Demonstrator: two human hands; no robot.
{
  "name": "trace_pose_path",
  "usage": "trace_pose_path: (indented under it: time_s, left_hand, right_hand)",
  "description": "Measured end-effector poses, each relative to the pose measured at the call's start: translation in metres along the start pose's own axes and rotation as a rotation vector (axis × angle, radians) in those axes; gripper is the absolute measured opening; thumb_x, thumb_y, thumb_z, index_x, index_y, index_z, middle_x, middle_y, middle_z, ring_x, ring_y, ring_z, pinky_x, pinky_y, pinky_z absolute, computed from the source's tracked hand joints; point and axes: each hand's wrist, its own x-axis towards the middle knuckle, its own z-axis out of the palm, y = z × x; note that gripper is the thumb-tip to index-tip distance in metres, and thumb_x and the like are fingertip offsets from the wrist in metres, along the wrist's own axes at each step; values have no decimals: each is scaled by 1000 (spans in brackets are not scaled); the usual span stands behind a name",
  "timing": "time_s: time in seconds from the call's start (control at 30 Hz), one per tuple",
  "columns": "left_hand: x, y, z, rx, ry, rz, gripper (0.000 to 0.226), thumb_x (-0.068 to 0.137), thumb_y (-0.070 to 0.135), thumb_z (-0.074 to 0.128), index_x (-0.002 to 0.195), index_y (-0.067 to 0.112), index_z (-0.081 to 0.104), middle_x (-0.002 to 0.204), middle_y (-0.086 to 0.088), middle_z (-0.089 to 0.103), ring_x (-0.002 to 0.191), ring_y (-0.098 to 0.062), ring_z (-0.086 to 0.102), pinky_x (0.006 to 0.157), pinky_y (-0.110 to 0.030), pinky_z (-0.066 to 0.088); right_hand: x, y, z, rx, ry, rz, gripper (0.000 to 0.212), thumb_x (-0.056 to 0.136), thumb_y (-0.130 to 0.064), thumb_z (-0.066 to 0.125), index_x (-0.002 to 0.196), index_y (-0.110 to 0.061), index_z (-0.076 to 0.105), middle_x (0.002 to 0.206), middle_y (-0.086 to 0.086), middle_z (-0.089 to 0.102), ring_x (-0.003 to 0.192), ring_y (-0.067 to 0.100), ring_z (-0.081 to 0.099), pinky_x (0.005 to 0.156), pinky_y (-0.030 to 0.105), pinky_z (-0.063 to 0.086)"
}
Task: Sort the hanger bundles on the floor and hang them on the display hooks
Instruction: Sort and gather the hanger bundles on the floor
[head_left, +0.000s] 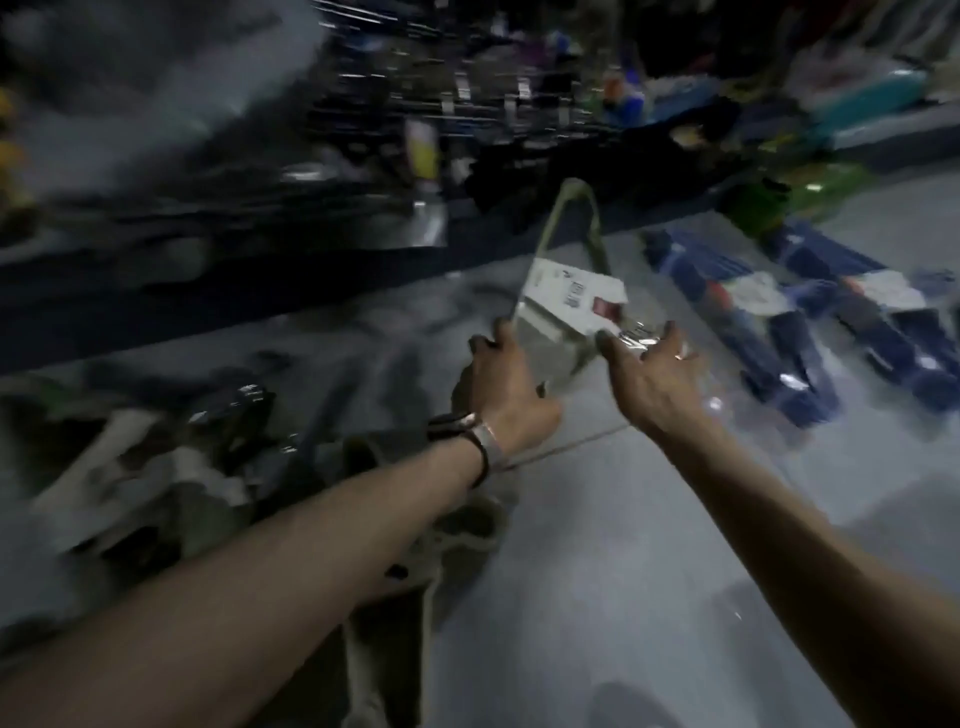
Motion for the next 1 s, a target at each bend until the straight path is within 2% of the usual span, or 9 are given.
trace_pose_path:
  time_s: [0.07,0.13,0.23,0.33,0.47,0.57,0.8,0.9,1.0]
  left_hand:
    - [-16,-16,-27,125,21,48,75,80,26,74,141,15,32,132,-14,42,110,-39,58,74,-36,44]
    - [-36,-28,-48,235,23,79,82,78,23,77,144,14,29,133,-15,40,104,-40,60,73,-39,49]
    - [-66,-51,-67,325,23,121,98,75,18,82,151,16,21,131,-14,37,92,-35,61,72,-46,57]
    - [-93,-80,-76,373,80,136,114,71,10,85,156,24,12,131,-9,33,79,-27,58,62,-39,58]
    - [-119,-115,-88,153,233,23,122,72,1,82,157,40,3,142,-6,30,78,-19,61,53,-34,60]
    - [-140,-137,-101,107,355,-106,122,76,12,83,160,38,-3,155,-5,22,92,-17,62,61,-31,61]
    - [-186,-164,-125,-116,622,-287,117,71,32,88,158,32,11,143,6,33,108,-10,52,75,-27,58]
    - [-203,-176,-135,-187,686,-388,116,67,44,89,157,33,16,134,8,37,107,-8,53,67,-17,53]
    - [-212,-186,-138,-230,702,-537,107,67,31,92,151,31,24,126,7,40,103,-10,52,57,-7,37]
  right_hand:
    - [-11,-17,30,182,-81,185,111,76,-79,58,164,-25,19,164,22,22,145,50,32,118,59,35]
    - [-32,-20,52,459,-130,358,95,78,-73,64,159,-38,27,154,15,36,127,45,51,101,58,53]
    - [-58,-25,71,953,-263,587,47,95,-43,62,138,-26,56,134,11,60,112,37,65,91,49,60]
    - [-82,-38,86,1173,-324,628,28,100,-26,61,126,-15,62,130,11,65,117,33,67,91,43,62]
    - [-109,-68,103,1245,-245,394,62,96,-12,71,146,-28,39,134,6,52,112,27,67,81,39,65]
    - [-125,-89,109,1108,-324,138,58,100,-9,64,147,-33,38,135,7,50,110,25,68,85,35,62]
    - [-163,-137,139,905,-433,-321,53,104,-16,60,141,-41,32,131,1,52,107,20,69,82,27,61]
    - [-181,-152,160,863,-480,-419,56,103,-18,62,148,-32,31,119,-11,52,106,15,67,85,29,60]
    - [-188,-164,188,749,-527,-473,56,104,-27,61,152,-30,32,117,-7,57,104,14,66,88,37,59]
